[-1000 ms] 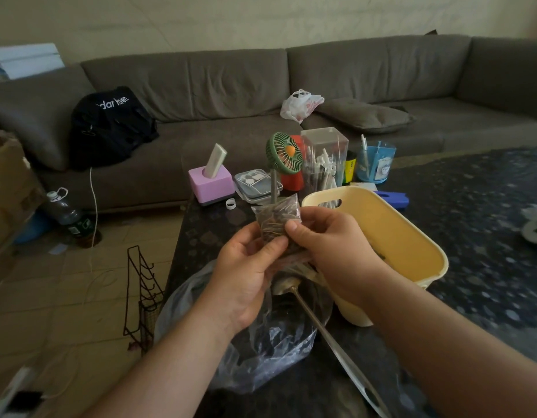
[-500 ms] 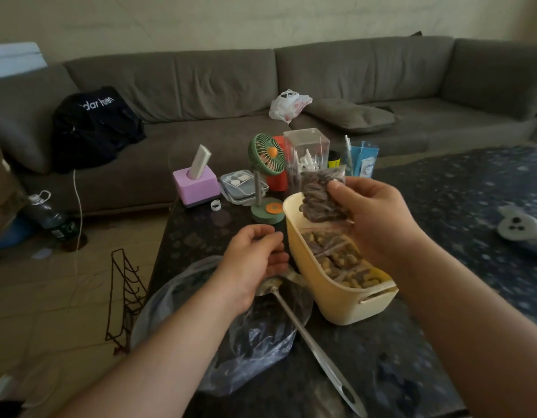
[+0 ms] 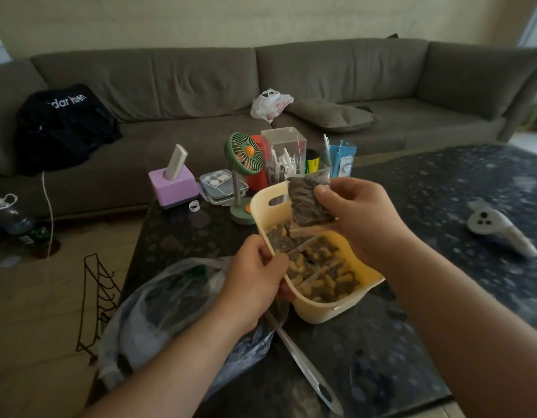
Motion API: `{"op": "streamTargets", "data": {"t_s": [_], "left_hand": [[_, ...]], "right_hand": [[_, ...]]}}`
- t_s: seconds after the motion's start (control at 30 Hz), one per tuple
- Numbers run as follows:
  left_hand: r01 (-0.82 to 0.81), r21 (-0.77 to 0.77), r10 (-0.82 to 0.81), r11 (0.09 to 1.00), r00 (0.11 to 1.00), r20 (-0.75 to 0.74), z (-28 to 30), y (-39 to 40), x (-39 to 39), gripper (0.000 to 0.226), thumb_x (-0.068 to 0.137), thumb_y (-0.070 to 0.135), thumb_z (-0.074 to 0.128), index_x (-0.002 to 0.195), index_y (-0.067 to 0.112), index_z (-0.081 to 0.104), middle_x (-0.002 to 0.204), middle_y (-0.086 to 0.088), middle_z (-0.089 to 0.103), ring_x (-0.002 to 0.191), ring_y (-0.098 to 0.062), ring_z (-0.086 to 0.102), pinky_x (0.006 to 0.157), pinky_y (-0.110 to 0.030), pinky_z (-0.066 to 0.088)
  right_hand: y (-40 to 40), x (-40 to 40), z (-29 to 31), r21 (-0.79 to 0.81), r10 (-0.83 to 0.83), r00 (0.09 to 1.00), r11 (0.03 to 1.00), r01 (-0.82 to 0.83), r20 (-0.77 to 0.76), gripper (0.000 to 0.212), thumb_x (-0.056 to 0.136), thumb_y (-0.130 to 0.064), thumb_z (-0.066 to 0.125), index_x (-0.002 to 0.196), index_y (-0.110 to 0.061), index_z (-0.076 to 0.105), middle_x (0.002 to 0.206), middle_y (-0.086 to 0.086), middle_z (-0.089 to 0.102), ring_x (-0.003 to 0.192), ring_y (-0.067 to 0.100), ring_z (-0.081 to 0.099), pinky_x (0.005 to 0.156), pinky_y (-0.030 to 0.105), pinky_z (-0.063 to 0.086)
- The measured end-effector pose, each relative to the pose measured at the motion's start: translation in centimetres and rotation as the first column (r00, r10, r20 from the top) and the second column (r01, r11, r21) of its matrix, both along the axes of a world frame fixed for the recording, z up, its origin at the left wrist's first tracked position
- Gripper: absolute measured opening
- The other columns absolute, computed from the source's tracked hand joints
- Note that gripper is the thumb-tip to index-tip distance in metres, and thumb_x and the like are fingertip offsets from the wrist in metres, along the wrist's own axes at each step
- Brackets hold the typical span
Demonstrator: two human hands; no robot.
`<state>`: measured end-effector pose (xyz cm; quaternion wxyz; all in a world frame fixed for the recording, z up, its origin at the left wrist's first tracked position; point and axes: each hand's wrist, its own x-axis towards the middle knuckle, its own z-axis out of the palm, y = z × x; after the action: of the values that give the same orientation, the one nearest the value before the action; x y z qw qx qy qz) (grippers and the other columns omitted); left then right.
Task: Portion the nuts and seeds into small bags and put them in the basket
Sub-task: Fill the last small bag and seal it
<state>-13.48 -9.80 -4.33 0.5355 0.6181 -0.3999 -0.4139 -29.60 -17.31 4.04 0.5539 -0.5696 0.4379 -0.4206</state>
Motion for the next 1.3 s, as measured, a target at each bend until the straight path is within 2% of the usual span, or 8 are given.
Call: {"op": "streamTargets", "data": {"t_s": [0.17, 0.27, 0.5, 0.7, 0.93, 1.0, 1.13, 1.3], "left_hand": [[0.027, -0.155, -0.006, 0.988, 0.991, 0.13, -0.8, 1.7, 0.4, 0.017, 0.101, 0.015, 0.068, 0.092, 0.027, 0.059, 0.081, -0.009, 0.066, 0.069, -0.029, 0.072, 0.057, -0.045, 0.063], [0.105, -0.17, -0.08, 0.98, 0.986, 0.148, -0.8, 2.8, 0.7, 0.011, 0.103, 0.02, 0.068, 0.1, 0.02, 0.057, 0.08, 0.0, 0.068, 0.069, -0.016, 0.072, 0.06, -0.035, 0.061], [0.217, -0.164, -0.194, 0.962, 0.97, 0.15, -0.4, 3.3, 0.8, 0.016, 0.107, 0.016, 0.061, 0.096, 0.015, 0.05, 0.068, 0.01, 0.062, 0.061, -0.01, 0.065, 0.057, -0.03, 0.056], [0.203, -0.174, -0.194, 0.963, 0.979, 0.068, -0.8, 3.2, 0.8, 0.017, 0.107, 0.017, 0.062, 0.101, 0.008, 0.049, 0.076, 0.002, 0.058, 0.069, -0.018, 0.065, 0.063, -0.033, 0.059], [0.222, -0.16, -0.217, 0.962, 0.975, 0.05, -1.2, 2.8, 1.0, 0.017, 0.107, 0.02, 0.063, 0.096, 0.019, 0.051, 0.084, -0.007, 0.059, 0.07, -0.026, 0.067, 0.062, -0.037, 0.059], [0.213, -0.166, -0.207, 0.963, 0.977, 0.053, -1.1, 2.6, 1.0, 0.016, 0.107, 0.019, 0.062, 0.1, 0.013, 0.049, 0.086, -0.011, 0.059, 0.069, -0.026, 0.066, 0.06, -0.036, 0.058], [0.226, -0.164, -0.217, 0.96, 0.973, 0.072, -1.2, 2.4, 1.1, 0.016, 0.107, 0.021, 0.062, 0.102, 0.013, 0.05, 0.088, -0.011, 0.059, 0.072, -0.026, 0.066, 0.062, -0.036, 0.059], [0.255, -0.14, -0.241, 0.957, 0.965, 0.107, -1.1, 2.2, 1.4, 0.016, 0.105, 0.028, 0.066, 0.103, 0.018, 0.053, 0.097, -0.023, 0.062, 0.082, -0.036, 0.069, 0.075, -0.051, 0.064]], "right_hand": [[0.7, 0.1, -0.6, -0.234, -0.071, 0.893, 0.972, -0.04, -0.445, 0.015, 0.099, -0.029, 0.069, 0.113, -0.031, 0.071, 0.098, -0.012, 0.074, 0.087, 0.005, 0.074, 0.076, 0.025, 0.063], [1.1, -0.6, -1.2, -0.192, -0.024, 0.797, 0.975, -0.116, -0.603, 0.018, 0.099, -0.031, 0.069, 0.116, -0.034, 0.07, 0.101, -0.014, 0.07, 0.09, 0.005, 0.069, 0.075, 0.023, 0.058], [2.6, -0.3, -2.6, -0.004, 0.107, 0.772, 0.99, -0.14, -0.627, 0.016, 0.097, -0.032, 0.071, 0.097, -0.042, 0.059, 0.1, -0.013, 0.067, 0.088, 0.007, 0.067, 0.065, 0.022, 0.052], [3.1, 0.1, -4.3, -0.034, 0.098, 0.479, 0.965, -0.26, -0.872, 0.009, 0.099, -0.033, 0.069, 0.103, -0.032, 0.06, 0.091, -0.014, 0.058, 0.075, 0.002, 0.056, 0.057, 0.015, 0.038], [3.5, 0.4, -5.0, -0.245, -0.076, 0.4, 0.886, -0.393, -0.913, 0.053, 0.095, -0.028, 0.073, 0.142, -0.031, 0.05, 0.141, -0.003, 0.058, 0.124, 0.018, 0.059, 0.105, 0.035, 0.052], [3.3, 0.5, -4.7, -0.281, -0.071, 0.418, 0.839, -0.465, -0.906, 0.045, 0.094, -0.025, 0.074, 0.134, -0.036, 0.058, 0.138, -0.007, 0.06, 0.124, 0.015, 0.06, 0.105, 0.033, 0.052], [3.1, 0.7, -5.0, -0.141, 0.033, 0.278, 0.801, -0.582, -0.96, 0.045, 0.091, -0.025, 0.077, 0.131, -0.04, 0.062, 0.127, -0.012, 0.064, 0.116, 0.011, 0.061, 0.102, 0.031, 0.052], [2.6, 0.2, -5.1, -0.085, 0.127, 0.337, 0.832, -0.548, -0.933, 0.044, 0.089, -0.026, 0.079, 0.127, -0.041, 0.061, 0.108, -0.017, 0.059, 0.101, 0.008, 0.06, 0.093, 0.028, 0.054]]}}
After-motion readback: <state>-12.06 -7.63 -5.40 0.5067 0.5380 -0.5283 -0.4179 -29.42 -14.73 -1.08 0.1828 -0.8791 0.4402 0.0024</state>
